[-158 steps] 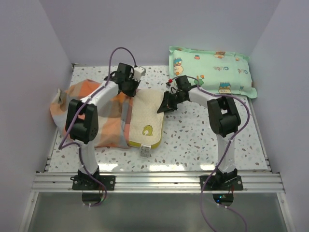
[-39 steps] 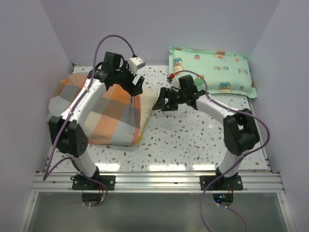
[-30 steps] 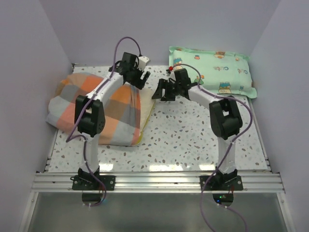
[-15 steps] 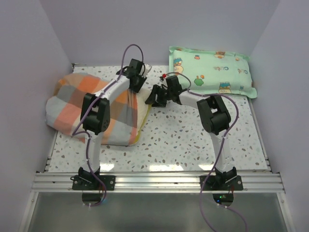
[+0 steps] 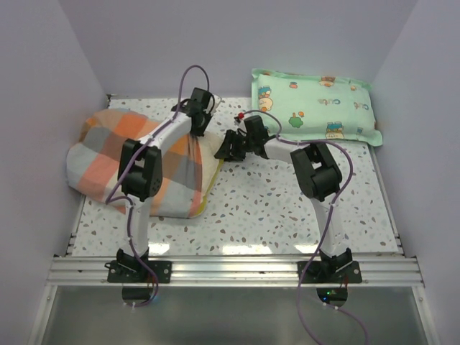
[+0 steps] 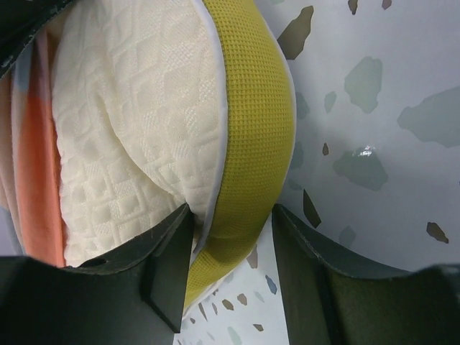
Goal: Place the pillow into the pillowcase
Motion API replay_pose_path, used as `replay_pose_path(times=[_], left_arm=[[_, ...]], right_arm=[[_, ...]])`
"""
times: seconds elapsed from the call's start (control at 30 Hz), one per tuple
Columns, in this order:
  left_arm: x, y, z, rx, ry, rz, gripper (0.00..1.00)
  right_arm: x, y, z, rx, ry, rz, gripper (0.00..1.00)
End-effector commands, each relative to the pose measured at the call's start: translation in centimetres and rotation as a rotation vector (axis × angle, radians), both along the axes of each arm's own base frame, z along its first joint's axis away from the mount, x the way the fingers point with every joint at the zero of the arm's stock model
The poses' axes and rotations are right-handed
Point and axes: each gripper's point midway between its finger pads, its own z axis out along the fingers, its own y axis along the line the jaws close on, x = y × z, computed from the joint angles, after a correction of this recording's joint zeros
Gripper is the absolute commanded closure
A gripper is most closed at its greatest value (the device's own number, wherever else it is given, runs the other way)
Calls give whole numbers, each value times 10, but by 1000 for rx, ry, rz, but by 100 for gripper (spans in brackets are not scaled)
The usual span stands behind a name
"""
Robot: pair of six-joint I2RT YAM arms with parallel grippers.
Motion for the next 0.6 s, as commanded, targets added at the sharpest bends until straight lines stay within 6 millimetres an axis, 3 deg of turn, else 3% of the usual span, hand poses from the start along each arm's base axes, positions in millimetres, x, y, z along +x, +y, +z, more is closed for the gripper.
replay_pose_path(times=[0.0,0.17,0.27,0.3,0.33,0.37,0.43,0.47,0.57], left_arm=[[3,38,9,38,1,95,87],[6,32,27,-17,-26,106,85],[5,34,43,-41,-60,108,100],[4,27,45,-82,-56,80,100],[2,23,44,-107,-54,52,100],[0,20,51,-122,-66,32,100],[-7,2,48,-201,-42,-49,100],[-9,-5,54,-236,-48,-79,100],[-21,-32,59,-363,-31,-178,100]], right_arm=[[-23,2,-10,-40,16,54,49],[-25,-2,-9,-56,3,63,49],[-28,-3,-9,-61,3,77,48],[-29,-3,-6,-53,3,83,45],[-28,-2,-1,-39,7,78,32],[-29,-2,4,-12,17,79,25],[-19,4,27,68,-14,42,13],[-14,5,34,86,-27,36,2],[-2,15,40,115,-28,26,2]])
